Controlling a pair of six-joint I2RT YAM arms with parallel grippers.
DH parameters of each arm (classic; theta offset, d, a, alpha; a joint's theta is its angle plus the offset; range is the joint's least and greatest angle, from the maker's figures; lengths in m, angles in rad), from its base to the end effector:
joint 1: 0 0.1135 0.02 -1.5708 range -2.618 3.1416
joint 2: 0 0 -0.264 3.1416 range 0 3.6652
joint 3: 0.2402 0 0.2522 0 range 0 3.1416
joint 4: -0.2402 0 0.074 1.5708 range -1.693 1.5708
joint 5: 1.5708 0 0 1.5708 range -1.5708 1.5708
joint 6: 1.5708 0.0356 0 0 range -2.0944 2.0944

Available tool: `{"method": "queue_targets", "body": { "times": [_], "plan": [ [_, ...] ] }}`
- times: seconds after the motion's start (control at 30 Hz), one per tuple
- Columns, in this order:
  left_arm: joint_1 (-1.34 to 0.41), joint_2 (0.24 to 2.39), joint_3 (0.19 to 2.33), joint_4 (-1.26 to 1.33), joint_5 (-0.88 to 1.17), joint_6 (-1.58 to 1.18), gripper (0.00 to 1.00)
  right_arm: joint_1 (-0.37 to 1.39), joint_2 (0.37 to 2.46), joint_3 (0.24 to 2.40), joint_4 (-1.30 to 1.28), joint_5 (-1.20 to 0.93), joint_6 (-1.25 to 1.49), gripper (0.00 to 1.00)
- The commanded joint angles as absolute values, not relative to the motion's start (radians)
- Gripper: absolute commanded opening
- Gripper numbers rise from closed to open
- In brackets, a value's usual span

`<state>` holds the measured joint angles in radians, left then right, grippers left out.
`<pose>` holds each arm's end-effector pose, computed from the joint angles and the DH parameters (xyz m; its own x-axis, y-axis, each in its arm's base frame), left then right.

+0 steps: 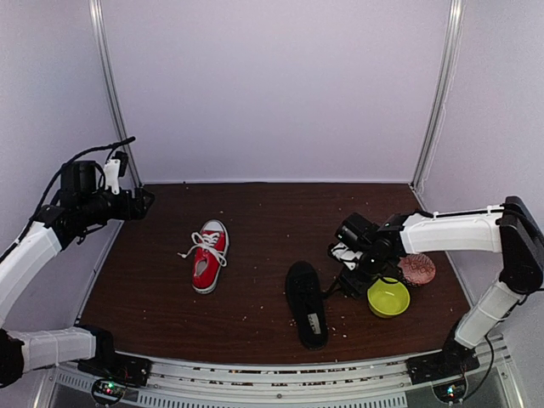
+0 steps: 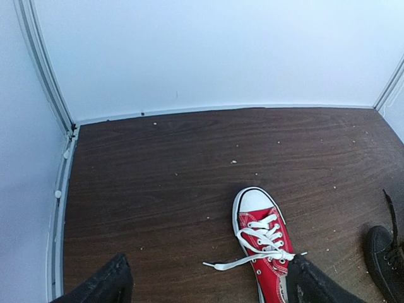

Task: Tie the shoes
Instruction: Pick up the shoelace from the center of the board.

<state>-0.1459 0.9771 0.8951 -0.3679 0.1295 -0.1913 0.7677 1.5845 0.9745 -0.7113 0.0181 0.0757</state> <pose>0.2168 -0.0365 0.3245 -0.4717 -0.1212 -0.8734 0.1727 0.9586 -0.2263 0.2061 0.1980 0.1801 -0.7475 -0.6164 -0.2475 -0.6364 0.7713 0.0012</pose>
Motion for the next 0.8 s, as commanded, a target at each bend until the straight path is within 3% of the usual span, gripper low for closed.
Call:
{"method": "queue_targets", "body": {
  "times": [0.0,0.63,0.77],
  "plan": [
    [-0.15,0.953,0.881,-0.291,0.184,-0.157,0.87,0.753,1.637,1.019,-0.72,0.003,0.04,0.62],
    [-0.15,1.005,0.916,-0.331,0.222,-0.163,0.87,0.726,1.777,1.054,-0.656,-0.052,0.023,0.27],
    [-0.15,1.006,0.913,-0.329,0.247,-0.154,0.87,0.726,1.772,1.047,-0.643,-0.053,0.031,0.0]
  ]
}}
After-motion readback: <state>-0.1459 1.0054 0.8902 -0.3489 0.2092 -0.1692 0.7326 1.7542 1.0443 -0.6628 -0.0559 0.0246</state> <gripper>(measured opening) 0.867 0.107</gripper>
